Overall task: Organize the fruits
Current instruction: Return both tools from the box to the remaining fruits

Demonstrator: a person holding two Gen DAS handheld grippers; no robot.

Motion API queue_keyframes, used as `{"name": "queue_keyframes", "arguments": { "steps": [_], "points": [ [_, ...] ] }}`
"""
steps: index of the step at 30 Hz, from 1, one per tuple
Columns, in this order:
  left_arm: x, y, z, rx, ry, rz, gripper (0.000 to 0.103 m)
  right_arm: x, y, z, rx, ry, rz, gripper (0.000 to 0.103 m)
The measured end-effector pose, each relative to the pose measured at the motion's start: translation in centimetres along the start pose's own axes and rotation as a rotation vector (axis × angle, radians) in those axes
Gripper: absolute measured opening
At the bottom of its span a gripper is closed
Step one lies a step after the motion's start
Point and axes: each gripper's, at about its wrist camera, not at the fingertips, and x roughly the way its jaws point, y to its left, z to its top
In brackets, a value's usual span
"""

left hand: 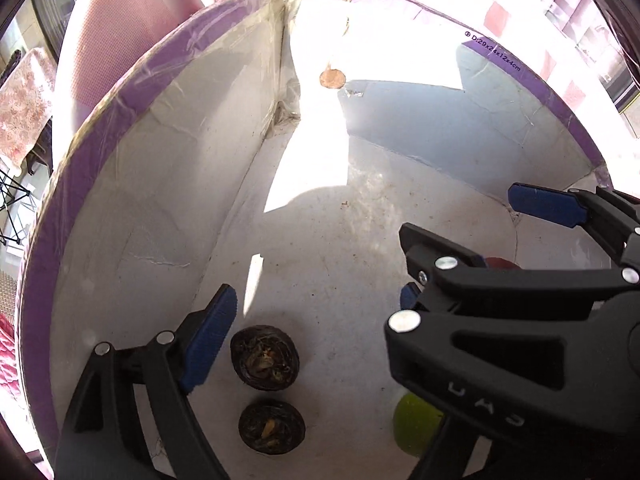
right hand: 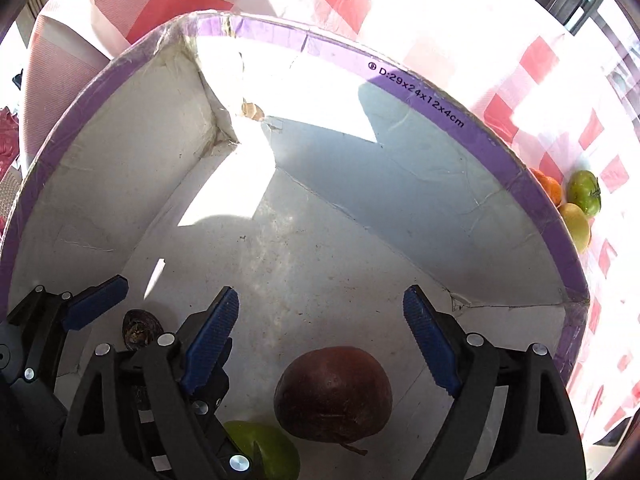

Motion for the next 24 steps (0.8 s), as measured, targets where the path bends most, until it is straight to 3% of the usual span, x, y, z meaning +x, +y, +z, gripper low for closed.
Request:
{"name": "queue_keyframes", "arguments": {
  "steps": [6,10,13,16,19,22,24],
  "points": [
    [-2.9,-0.3,0.1,-0.041,-0.111,0.035,0.085,-5.9,-4.5,-0.3,0.141,-0.230,0.175,0.082],
    [-6.9,-1.7,0.2,-0.058,-0.311,0.115,0.098,-10.7,-8.9,-0.9,0.243,-0.457,0.246,0.087],
    [-9.8,-4.1,1.1,-0.069,-0.444,0.143,0.101,-11.7,-13.7,-1.7,0.299,-0.546,0.225,0.088],
    [-11.9,-6.6,3.1,-0.067,-0.510,0.128,0.101,-10.1,-18.6,-3.7,0.371,-0.515,0.125,0.088],
    [-12.4,-10.2,5.4,-0.037,-0.539,0.096,0.101,-6.4,-23.4,-6.7,0.429,-0.422,0.036,0.087],
    [-11.9,-15.4,6.8,0.039,-0.539,0.051,0.101,-2.4,-27.2,-9.2,0.445,-0.328,-0.013,0.082],
    [-11.0,-19.0,7.1,0.093,-0.495,-0.002,0.101,-0.2,-29.2,-10.5,0.444,-0.276,-0.034,0.077]
  ]
}}
